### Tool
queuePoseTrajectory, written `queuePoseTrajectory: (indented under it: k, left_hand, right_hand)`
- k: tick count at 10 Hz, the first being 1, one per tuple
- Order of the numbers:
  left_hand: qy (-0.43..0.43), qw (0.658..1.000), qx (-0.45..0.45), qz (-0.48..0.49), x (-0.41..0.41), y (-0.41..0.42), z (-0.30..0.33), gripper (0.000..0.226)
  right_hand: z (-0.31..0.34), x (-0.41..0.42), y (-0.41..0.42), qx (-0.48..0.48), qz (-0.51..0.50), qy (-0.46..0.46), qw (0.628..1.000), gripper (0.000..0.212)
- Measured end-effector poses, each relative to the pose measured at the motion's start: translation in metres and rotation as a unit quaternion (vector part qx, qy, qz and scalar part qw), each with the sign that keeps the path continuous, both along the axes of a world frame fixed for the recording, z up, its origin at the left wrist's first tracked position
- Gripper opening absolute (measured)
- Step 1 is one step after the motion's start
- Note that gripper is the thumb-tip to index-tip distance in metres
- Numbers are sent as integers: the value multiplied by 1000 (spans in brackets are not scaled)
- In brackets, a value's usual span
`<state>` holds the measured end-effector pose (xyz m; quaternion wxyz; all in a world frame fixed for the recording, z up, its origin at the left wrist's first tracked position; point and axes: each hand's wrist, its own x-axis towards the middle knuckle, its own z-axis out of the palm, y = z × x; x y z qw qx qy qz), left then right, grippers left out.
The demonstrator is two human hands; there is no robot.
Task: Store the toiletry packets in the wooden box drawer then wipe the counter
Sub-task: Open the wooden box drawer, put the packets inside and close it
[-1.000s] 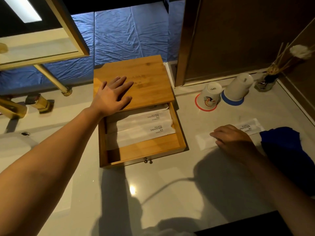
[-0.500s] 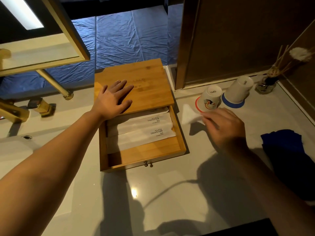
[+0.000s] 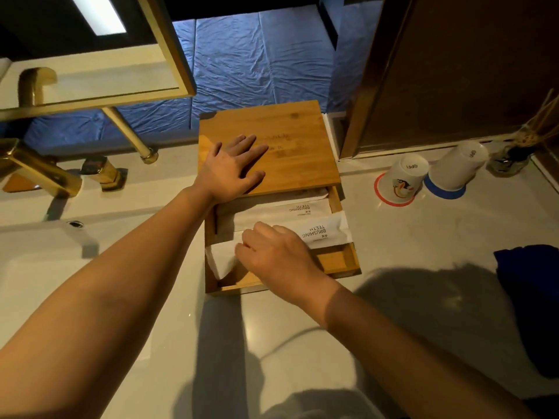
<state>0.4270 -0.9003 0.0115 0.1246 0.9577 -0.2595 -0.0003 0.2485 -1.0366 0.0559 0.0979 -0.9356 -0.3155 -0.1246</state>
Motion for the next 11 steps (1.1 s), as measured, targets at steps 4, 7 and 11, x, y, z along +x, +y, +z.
queuePoseTrajectory:
  k: [4,7,11]
  left_hand:
    - [-6,1000,-6,-8,0,1,1,58]
    - [-3,1000,-6,-7,-1,0,2,58]
    - [-10,1000,-9,-9,0,1,0,58]
  right_hand:
    - [-26,-3,8,-18,-76,210,975,26]
    - [-37,-30,-17,-65,-149,319,934,58]
    - [-42,-40,-25,45,-134,260,955,50]
